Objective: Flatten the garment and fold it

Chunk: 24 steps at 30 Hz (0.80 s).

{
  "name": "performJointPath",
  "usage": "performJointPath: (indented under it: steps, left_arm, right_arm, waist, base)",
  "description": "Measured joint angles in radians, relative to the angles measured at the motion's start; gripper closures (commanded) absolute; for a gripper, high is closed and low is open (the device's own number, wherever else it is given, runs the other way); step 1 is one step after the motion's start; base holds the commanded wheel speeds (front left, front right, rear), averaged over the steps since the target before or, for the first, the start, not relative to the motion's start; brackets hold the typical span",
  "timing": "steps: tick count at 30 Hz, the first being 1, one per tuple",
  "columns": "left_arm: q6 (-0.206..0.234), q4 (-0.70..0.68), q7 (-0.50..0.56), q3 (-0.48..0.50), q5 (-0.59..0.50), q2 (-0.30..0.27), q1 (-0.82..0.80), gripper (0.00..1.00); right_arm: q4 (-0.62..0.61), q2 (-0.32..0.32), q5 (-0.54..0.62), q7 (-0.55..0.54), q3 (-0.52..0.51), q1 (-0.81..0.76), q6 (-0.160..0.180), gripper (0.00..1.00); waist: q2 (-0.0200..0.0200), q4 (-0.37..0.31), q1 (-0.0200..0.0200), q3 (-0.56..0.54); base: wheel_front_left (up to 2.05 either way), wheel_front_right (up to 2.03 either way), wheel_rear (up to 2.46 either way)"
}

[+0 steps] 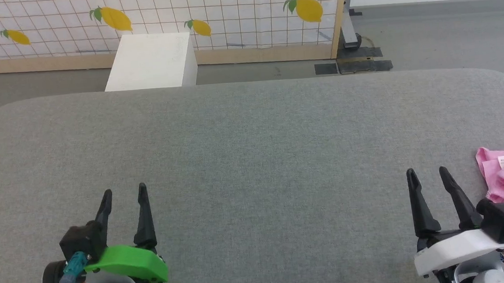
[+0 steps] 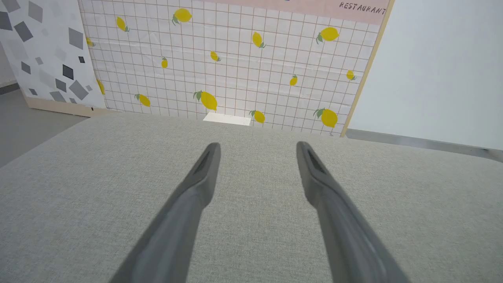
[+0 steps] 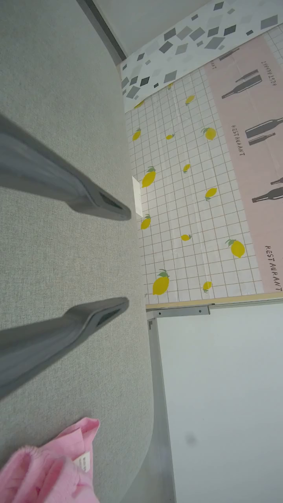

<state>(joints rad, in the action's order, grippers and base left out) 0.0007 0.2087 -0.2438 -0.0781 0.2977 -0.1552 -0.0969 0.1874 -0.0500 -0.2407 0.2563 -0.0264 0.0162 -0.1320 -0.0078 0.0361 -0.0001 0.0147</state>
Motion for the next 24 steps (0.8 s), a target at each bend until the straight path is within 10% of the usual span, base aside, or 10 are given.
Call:
performJointPath:
  steps: [10, 11, 24]
  left_arm:
    - [-0.008, 0.069, -0.005, -0.021, 0.002, 0.006, 0.016, 0.0]
    - [-0.008, 0.071, -0.005, -0.021, 0.001, 0.006, 0.016, 1.0]
    - [-0.008, 0.057, 0.007, -0.018, -0.014, 0.007, 0.015, 1.0]
  right_arm:
    - [0.022, 0.0, -0.009, 0.0, 0.016, 0.0, 0.0, 0.0]
    - [0.022, 0.0, -0.009, 0.0, 0.016, 0.0, 0.0, 1.0]
    - [0.014, 0.0, 0.0, -0.015, 0.016, 0.0, 0.0, 1.0]
  waist:
    - [0.0, -0.002, 0.0, 0.002]
    - [0.0001, -0.002, 0.0, 0.002]
    - [0.0001, -0.005, 0.0, 0.0]
  base:
    - [0.0, 0.0, 0.0]
    - [0.0, 0.0, 0.0]
    - [0.0, 0.0, 0.0]
